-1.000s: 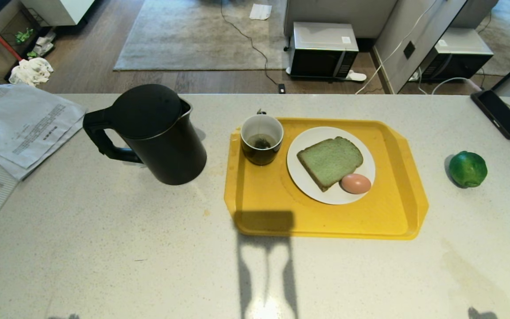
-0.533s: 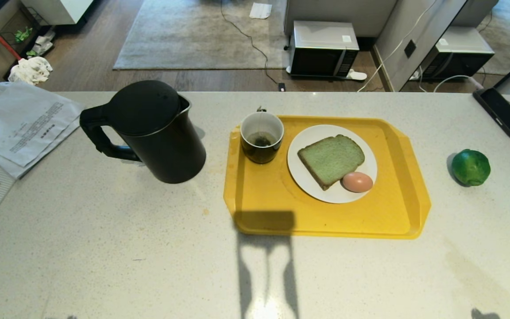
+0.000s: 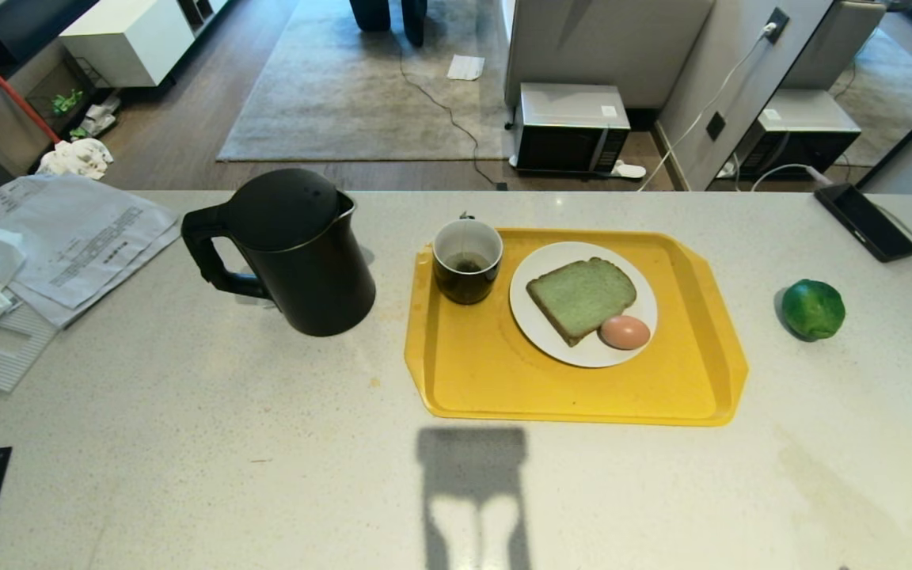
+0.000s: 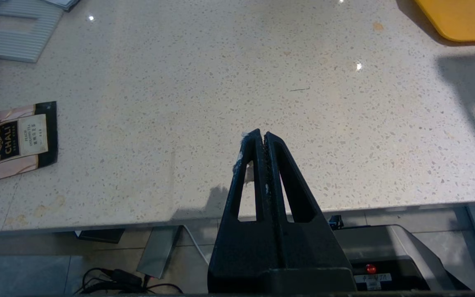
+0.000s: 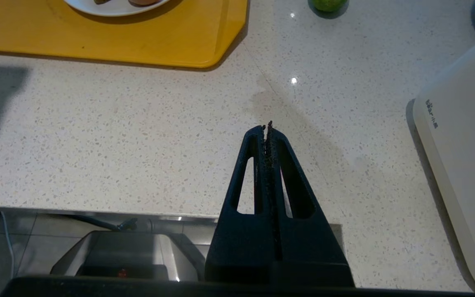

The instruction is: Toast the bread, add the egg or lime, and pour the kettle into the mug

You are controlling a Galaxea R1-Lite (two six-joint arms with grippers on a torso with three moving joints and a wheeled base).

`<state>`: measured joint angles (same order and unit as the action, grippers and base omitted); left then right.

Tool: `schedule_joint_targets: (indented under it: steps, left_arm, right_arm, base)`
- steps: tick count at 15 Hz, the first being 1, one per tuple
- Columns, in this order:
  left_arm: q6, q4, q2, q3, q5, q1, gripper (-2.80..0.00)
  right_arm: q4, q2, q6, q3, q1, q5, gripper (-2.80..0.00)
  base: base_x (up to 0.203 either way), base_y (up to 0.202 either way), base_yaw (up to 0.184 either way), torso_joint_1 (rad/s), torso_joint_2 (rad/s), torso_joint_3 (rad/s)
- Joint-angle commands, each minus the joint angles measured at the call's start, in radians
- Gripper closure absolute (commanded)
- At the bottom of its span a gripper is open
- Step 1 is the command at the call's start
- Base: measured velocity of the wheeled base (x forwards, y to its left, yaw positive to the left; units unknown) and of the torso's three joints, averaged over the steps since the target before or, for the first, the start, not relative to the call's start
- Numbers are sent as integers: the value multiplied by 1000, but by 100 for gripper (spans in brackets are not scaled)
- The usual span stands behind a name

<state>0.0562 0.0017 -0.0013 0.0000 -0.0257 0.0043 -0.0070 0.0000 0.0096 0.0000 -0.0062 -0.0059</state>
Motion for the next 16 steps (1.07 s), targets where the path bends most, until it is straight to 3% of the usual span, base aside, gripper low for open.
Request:
schedule_joint_targets:
  steps: [1,6,16]
  left_arm:
    - [1,0,0,0,0,0,0]
    - [1,0,0,0,0,0,0]
    - [-3,1,0,0,0,0,0]
  right_arm:
    - [-1,2,0,2,0,0,0]
    - [-1,2,0,2,0,0,0]
    - [-1,2,0,2,0,0,0]
  base:
    - [0,0,0,-59,120,263]
    - [0,0,0,-82,155,241]
    - [0,0,0,-100,195,103]
